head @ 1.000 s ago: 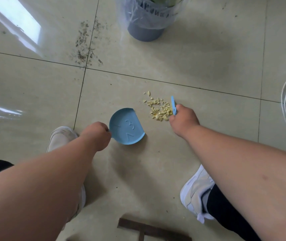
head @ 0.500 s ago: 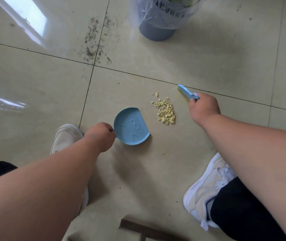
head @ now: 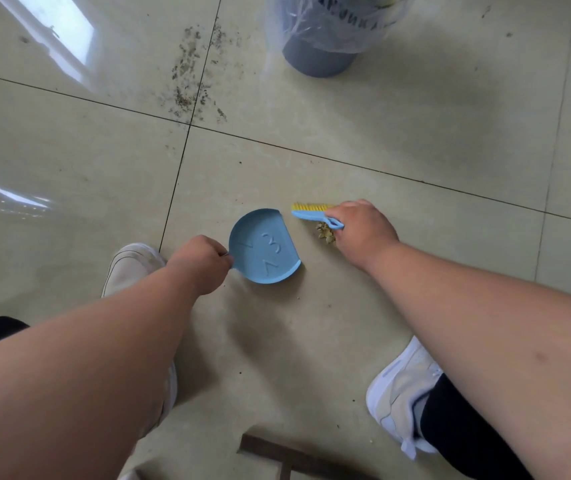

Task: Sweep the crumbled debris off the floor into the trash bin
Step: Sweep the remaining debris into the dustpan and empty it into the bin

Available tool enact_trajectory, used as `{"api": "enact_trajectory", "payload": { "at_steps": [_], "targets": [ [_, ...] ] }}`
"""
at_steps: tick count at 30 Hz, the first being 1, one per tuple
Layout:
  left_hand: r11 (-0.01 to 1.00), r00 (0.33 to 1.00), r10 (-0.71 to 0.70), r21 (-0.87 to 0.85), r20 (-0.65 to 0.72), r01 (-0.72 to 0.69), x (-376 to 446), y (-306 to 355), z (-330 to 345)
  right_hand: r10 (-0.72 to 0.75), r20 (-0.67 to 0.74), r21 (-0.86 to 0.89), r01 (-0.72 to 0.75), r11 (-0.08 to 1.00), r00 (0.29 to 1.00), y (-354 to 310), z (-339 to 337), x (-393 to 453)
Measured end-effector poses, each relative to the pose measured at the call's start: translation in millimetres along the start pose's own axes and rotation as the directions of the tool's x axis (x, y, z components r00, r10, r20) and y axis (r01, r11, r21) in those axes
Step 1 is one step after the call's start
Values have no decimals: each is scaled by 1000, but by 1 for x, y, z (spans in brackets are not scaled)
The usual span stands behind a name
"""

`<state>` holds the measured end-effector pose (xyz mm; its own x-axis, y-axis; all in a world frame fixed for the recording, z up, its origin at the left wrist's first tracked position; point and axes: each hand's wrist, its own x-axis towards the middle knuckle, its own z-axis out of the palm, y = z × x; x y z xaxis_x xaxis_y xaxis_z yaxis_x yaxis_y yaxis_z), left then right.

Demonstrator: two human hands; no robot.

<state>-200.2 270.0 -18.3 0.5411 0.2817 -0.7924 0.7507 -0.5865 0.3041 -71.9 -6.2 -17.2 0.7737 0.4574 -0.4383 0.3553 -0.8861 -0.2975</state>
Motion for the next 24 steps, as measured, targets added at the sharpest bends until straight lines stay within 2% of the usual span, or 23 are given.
{"api": "enact_trajectory", "payload": {
  "at_steps": [3,5,7,9,12,14,18,24],
  "targets": [
    [1000,1000,14,8,-12,-14,-1,2,-3,-17,9,8,17,1000,1000,10,-1,-6],
    [1000,1000,19,18,-12,-18,-1,3,-6,14,-69,77,-8,997,998,15,-5,-8],
    [999,1000,26,28,-12,-26,-1,5,-10,128,-192,201,-89,976,973,21,-10,-9],
    [998,999,40,56,-16,-39,0,9,-15,298,-256,284,-223,932,920,27,-15,-9],
    [987,997,75,146,-22,-71,3,15,-22,420,-220,210,-378,902,880,38,-15,-12],
    [980,996,79,185,-29,-72,7,17,-22,379,-178,128,-360,924,908,42,-11,-17],
    [978,998,59,202,-33,-51,13,23,-18,225,-119,1,-227,974,967,31,2,-24],
    [977,997,67,205,-25,-60,15,32,-11,-13,20,-27,14,1000,1000,-12,19,-28]
  ]
}}
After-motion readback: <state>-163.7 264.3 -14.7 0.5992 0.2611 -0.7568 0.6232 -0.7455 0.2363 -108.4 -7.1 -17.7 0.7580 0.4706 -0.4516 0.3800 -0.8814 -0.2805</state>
